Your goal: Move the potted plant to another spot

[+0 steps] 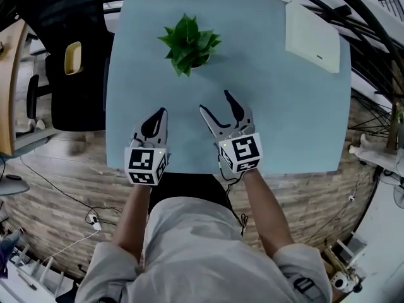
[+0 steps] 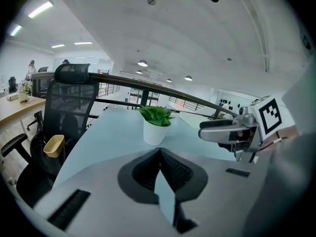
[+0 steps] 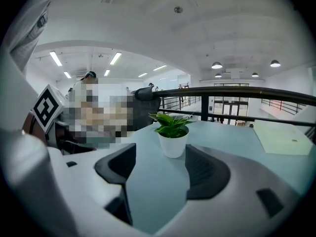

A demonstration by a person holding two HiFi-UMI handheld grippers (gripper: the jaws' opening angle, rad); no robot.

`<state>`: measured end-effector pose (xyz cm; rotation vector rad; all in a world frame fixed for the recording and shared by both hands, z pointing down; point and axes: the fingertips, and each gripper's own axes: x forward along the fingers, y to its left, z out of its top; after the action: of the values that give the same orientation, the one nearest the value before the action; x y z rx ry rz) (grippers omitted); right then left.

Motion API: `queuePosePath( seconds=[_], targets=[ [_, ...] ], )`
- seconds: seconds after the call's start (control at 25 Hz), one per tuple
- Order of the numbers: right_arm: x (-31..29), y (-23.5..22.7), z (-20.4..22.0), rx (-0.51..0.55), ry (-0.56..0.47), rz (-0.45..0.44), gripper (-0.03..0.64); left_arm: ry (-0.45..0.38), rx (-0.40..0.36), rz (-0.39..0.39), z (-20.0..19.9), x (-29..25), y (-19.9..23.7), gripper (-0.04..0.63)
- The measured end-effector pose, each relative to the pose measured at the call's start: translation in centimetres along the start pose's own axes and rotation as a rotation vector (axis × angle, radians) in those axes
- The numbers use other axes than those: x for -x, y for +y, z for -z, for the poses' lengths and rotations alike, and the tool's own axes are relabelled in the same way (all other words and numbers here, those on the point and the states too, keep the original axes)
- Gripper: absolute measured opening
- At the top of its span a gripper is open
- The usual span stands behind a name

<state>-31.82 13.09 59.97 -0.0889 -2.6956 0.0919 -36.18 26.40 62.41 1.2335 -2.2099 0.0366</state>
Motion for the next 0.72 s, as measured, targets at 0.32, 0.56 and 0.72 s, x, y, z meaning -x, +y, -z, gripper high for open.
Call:
queuePosePath(
  seconds=[0.32,0.56,0.72],
  targets=[
    [-4.9,-1.3,-0.2,0.011,0.012,-0.012,0.342,0.041,-0.004,0.013,-0.1,-2.5,2.5,0.012],
    [-8.3,-2.1,0.1,0.074,0.002,-0.037,0.402,0.054,-0.022,0.017,-0.6,-4.2,4.5,0.012],
    [-10.7,-2.6,0.7,0.138,0.025,-0.075,0.450,0.060,-0.034,0.006,-1.0,-4.8,5.4,0.012]
  ],
)
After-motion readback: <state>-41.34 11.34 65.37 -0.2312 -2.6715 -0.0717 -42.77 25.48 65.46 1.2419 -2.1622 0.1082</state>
